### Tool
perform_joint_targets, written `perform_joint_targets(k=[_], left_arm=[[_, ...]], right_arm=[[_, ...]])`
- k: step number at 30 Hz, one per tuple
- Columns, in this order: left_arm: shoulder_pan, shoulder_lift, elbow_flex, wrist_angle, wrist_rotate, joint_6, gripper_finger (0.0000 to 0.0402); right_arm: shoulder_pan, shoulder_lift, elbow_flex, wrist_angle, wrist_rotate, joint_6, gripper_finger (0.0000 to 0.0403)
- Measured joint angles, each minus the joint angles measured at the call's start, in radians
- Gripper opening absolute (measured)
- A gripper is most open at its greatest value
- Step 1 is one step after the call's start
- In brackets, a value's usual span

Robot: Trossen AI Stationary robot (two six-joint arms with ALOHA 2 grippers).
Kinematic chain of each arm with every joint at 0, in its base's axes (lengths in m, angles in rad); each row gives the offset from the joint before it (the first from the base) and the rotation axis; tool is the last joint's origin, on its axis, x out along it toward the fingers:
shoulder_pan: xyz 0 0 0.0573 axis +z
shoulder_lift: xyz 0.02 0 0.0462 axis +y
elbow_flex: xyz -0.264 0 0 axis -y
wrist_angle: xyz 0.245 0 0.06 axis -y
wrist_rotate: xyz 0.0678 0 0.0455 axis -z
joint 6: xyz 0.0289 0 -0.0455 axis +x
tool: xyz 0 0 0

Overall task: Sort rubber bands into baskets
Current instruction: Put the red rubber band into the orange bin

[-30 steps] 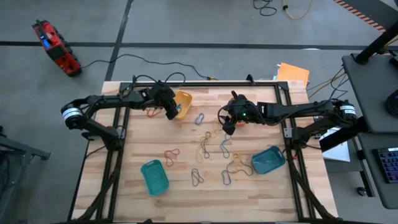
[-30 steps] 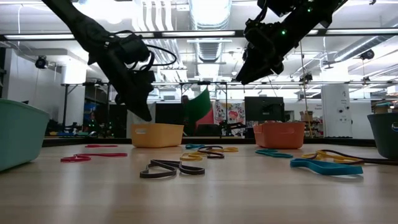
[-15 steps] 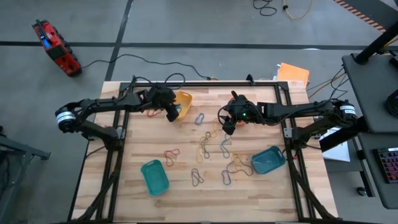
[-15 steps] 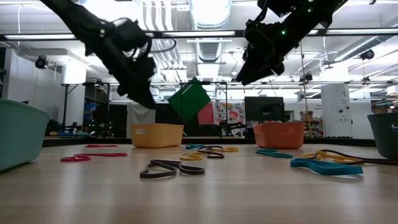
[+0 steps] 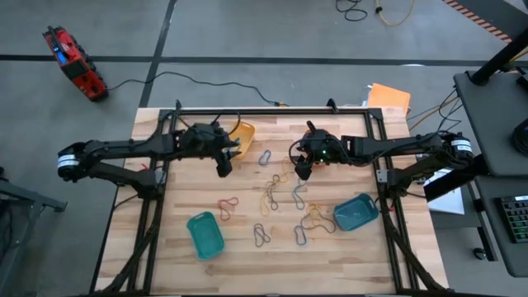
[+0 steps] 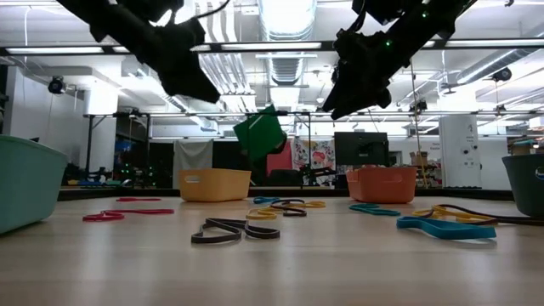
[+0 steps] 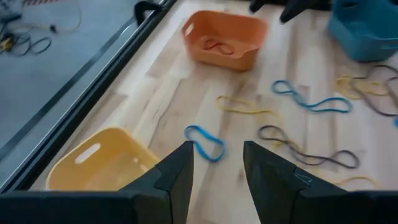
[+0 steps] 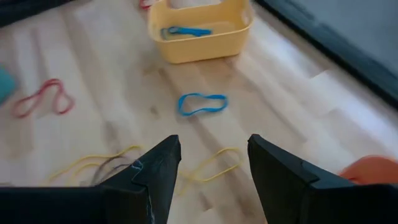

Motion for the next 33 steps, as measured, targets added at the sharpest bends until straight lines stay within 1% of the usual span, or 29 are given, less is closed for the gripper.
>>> perform_joint_targets(k=[4, 10, 22, 33], left_arm=[[-0.046, -0.02, -0.008, -0.009, -0.001, 0.011, 0.0125], [-0.091, -0.04, -0.029, -0.009, -0.003, 0.023, 0.0125], [-0.1, -0.05, -0.059, -0.001, -0.003, 0.004, 0.0125], [-0.099, -0.049, -0.059, -0.002, -0.003, 0.015, 0.0125]], right_arm=[[0.013, 0.0, 0.0, 0.0, -0.061, 0.06, 0.0183], [0.081, 0.0, 0.0, 0.0, -0.065, 0.084, 0.0183], [0.182, 0.0, 0.002, -0.019, -0.066, 0.14, 0.0182], [0.199, 0.0, 0.002, -0.035, -0.057, 0.159, 0.0182]])
